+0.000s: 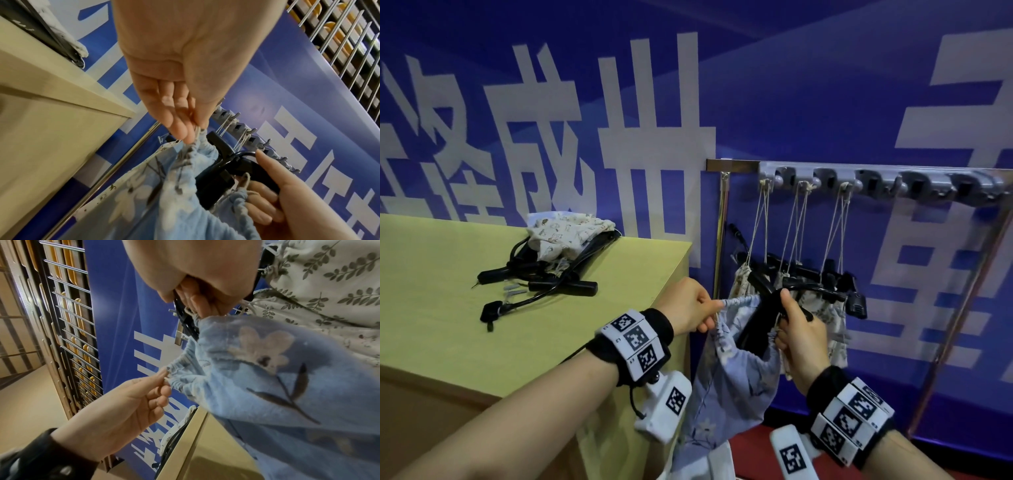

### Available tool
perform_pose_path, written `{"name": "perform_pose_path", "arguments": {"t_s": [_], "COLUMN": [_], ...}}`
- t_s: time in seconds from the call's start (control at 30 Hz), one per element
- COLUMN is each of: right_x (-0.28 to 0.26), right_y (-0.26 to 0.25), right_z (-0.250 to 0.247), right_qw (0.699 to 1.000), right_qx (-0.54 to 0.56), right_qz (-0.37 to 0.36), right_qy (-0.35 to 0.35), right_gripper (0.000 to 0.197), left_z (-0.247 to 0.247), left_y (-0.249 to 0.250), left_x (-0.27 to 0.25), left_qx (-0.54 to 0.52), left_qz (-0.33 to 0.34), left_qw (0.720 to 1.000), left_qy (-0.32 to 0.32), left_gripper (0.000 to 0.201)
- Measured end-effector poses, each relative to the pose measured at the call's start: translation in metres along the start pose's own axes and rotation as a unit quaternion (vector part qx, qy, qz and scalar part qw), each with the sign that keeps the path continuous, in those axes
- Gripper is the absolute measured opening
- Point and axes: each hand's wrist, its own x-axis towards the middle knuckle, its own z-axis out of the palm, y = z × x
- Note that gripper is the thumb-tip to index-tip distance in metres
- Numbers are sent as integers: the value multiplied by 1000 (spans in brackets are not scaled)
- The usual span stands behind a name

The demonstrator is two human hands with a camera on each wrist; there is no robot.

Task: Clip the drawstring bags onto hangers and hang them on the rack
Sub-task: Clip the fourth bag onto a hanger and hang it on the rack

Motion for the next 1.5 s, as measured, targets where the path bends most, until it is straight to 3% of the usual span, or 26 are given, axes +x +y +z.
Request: {"name": "perform_pose_path", "arguments": {"t_s": [0.2, 0.37, 0.47, 0.6, 0.77, 0.9, 1.0, 1.13, 1.33, 1.5], "right_x": [0, 3, 2, -4, -9, -8, -7, -6, -6, -10], "right_y": [0, 5, 7, 5, 2, 2, 3, 5, 10, 11], "right_z": [-5, -4, -2, -1, 2, 2, 1, -1, -2, 1], "right_qw": [1000, 1000, 999, 999, 999, 999, 999, 999, 999, 999], "right_qx": [-11, -28, -33, -37, -36, -33, -32, -36, -35, -24], "right_qz": [-5, 5, 4, -5, -9, -11, -9, -18, -16, -16], "right_qy": [-8, -8, -17, -27, -31, -29, -34, -29, -15, -28], "right_gripper": [47, 36, 33, 35, 37, 40, 36, 46, 48, 45], "left_z": [-8, -7, -3, 1, 0, -5, -12, -14, -5, 4], "left_y": [9, 2, -1, -9, -15, -13, -6, 1, -1, -1], "left_x": [1, 0, -1, -3, -5, -2, -3, -3, -3, -2], "left_qx": [27, 141, 154, 101, 25, -84, -238, -378, -399, -391], "left_qz": [41, 49, 33, -13, -20, -45, -100, -133, -140, -150], "left_qw": [999, 989, 987, 995, 999, 995, 966, 916, 904, 904], "left_qy": [8, 22, 31, 23, -4, 5, 20, -6, -70, -87], "left_gripper": [33, 24, 18, 10, 8, 17, 17, 12, 12, 14]}}
